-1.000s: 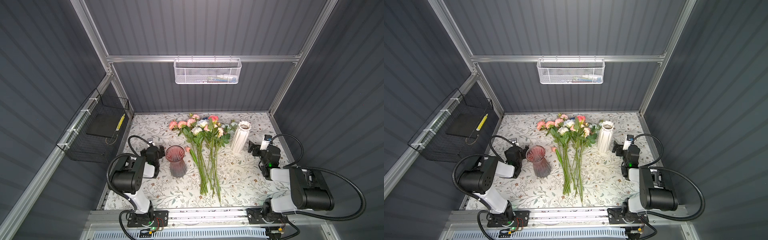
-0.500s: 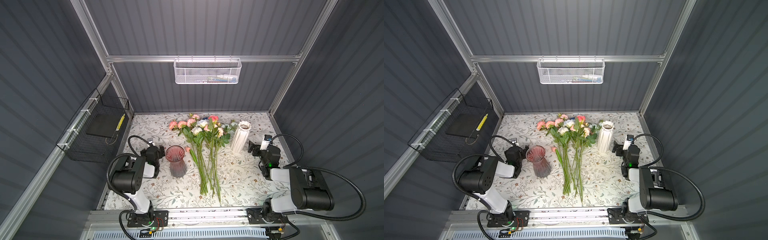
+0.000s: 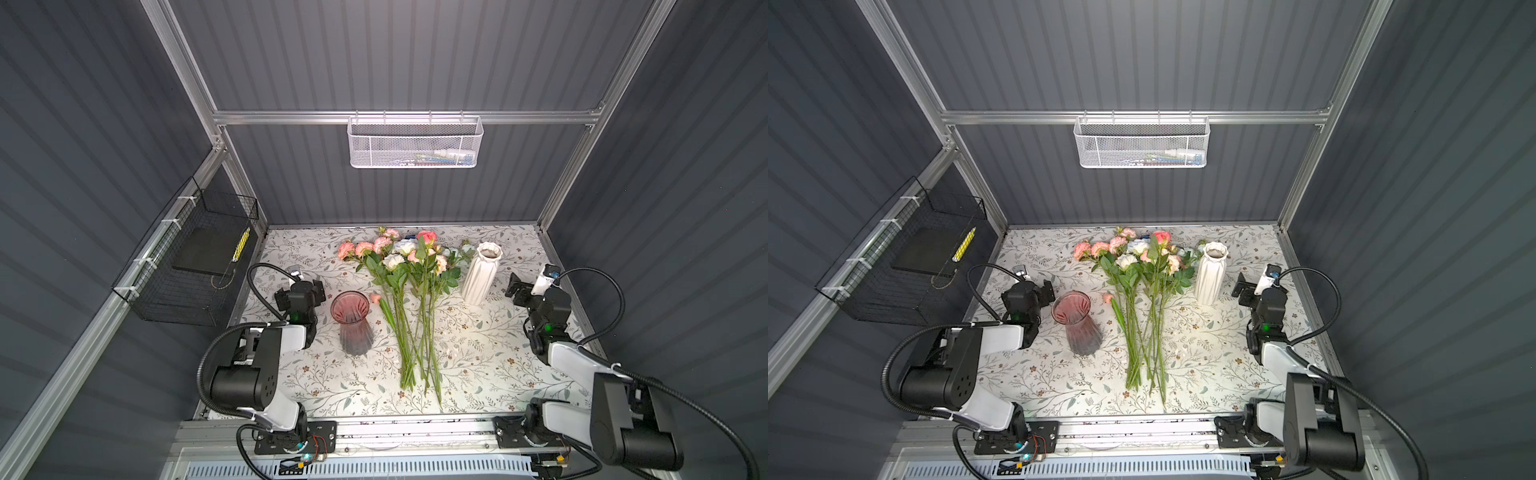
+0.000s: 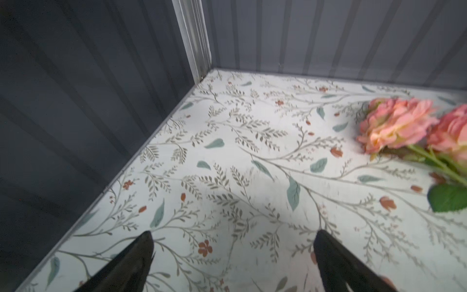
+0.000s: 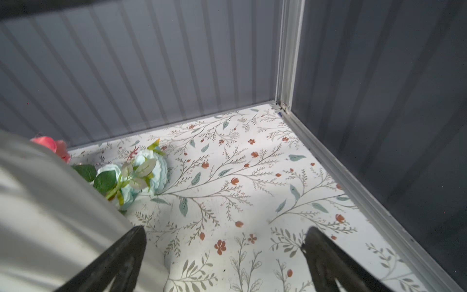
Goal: Arrange the flowers into the vase
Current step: 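Move left gripper toward pink glass vase while right gripper reaches the stems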
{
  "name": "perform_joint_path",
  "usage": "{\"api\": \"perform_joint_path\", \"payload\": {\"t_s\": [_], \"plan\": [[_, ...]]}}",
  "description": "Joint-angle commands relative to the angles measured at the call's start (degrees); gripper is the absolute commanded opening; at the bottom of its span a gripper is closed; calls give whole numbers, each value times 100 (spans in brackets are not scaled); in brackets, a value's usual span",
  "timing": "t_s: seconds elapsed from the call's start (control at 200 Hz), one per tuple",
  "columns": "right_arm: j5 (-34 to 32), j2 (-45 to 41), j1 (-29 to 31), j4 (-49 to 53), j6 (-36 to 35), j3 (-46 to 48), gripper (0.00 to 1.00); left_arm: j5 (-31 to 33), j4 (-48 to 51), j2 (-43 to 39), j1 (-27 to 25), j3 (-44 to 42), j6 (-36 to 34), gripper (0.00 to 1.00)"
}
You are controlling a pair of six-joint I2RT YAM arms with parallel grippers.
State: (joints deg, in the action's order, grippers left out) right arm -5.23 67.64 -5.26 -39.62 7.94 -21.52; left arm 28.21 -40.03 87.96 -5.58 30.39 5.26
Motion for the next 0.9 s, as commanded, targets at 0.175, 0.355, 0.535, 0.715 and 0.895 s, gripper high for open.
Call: {"api": "perform_joint_path", "payload": {"t_s": [0.175,0.355,0.535,0.715,0.895], "plan": [[-2271,-754,10,2592,1819,-977,99,1149,1241,-1312,15,497,2076,100],[-1492,-1305,-239,3352,3489,-890,99,1372,3254,-1813,22,1231,3871,100],[-40,-1435,-604,3065,3837,-700,99,609,3573,-2030,22,1471,3976,100],[1347,-1657,-477,3651,3146,-1151,99,-345,3408,-2337,18,1398,4066,100],[1233,-2456,519,4113,2889,-1143,99,-1284,3958,-2347,14,1692,4027,99]]}}
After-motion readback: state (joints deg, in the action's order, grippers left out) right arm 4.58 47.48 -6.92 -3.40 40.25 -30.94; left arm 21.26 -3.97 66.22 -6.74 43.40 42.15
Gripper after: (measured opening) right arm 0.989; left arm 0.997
